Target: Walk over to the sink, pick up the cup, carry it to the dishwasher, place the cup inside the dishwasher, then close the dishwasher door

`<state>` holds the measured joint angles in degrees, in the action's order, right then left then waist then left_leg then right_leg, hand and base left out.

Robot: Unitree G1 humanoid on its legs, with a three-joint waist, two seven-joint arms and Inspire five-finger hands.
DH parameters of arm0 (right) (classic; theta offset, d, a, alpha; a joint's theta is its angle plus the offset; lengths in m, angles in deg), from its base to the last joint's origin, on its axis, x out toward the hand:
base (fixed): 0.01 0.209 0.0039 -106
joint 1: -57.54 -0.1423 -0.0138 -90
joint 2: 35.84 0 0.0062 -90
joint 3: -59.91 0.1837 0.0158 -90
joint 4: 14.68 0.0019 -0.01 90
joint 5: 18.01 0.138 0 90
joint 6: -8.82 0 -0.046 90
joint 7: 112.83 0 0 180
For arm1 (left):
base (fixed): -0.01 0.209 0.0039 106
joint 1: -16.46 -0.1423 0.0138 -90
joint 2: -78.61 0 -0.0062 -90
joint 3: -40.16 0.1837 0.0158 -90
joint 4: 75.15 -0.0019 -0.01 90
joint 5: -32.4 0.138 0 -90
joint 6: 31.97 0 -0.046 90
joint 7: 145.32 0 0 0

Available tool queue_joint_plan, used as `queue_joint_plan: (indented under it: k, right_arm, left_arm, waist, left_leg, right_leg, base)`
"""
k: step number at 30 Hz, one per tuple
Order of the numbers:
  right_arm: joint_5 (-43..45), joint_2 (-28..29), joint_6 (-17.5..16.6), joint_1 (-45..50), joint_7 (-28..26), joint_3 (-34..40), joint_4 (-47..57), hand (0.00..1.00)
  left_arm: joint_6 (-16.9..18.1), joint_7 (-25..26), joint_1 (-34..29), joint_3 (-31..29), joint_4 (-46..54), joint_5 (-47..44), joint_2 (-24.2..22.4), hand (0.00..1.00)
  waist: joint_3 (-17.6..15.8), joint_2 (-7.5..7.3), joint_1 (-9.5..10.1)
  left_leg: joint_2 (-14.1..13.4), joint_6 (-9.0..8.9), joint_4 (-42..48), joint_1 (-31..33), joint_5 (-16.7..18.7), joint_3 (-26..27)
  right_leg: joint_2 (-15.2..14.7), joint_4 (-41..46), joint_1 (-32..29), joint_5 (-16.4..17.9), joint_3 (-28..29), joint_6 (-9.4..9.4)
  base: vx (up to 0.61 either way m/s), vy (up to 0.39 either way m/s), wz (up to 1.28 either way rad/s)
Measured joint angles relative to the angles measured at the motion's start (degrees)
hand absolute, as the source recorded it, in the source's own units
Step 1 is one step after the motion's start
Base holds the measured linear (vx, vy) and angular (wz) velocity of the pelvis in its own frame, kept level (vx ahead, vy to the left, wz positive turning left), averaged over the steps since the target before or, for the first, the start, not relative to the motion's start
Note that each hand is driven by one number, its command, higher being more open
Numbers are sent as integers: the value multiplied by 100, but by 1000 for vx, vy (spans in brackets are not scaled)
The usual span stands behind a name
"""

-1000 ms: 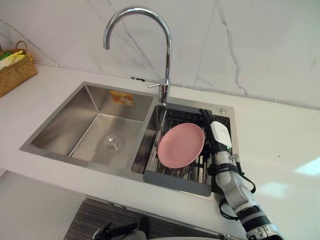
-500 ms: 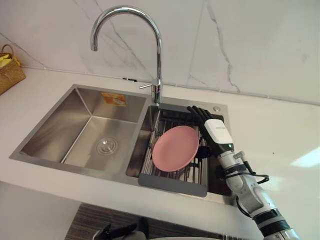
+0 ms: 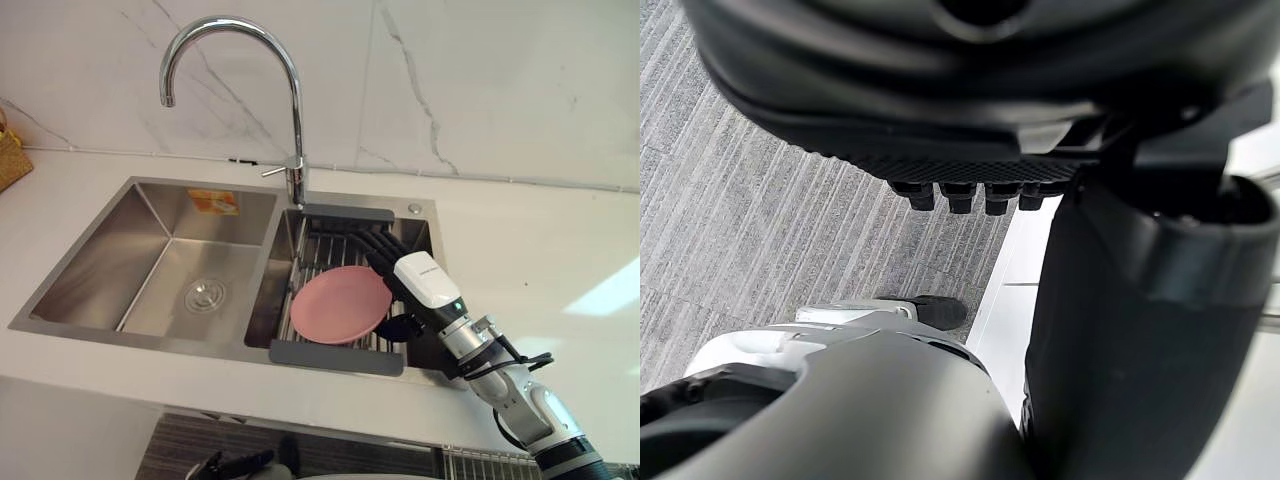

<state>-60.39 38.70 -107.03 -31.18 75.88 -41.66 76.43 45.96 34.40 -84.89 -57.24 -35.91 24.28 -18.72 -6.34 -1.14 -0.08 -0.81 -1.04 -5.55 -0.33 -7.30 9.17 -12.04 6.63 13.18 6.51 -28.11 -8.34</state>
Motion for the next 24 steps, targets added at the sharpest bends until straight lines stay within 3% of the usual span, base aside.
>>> queue_joint_plan:
  k: [17, 24]
  right_arm:
    - [-118, -11, 31, -338, -57, -550, 8, 0]
    - [35, -15, 123, -343, 2, -568, 461, 0]
  left_arm:
    - [121, -6, 2, 37, -88, -97, 1, 100]
    - [137, -36, 1, 0, -91, -143, -23, 100]
  waist:
    - [31, 7, 63]
    - [35, 15, 77]
  left_leg:
    - [4, 15, 0, 32, -118, -126]
    - [26, 49, 0, 144, -161, -83]
  right_leg:
    - [26, 0, 9, 2, -72, 2]
    - [36, -190, 4, 6, -47, -2]
  base:
    - [-11, -17, 3]
    - [-66, -18, -2]
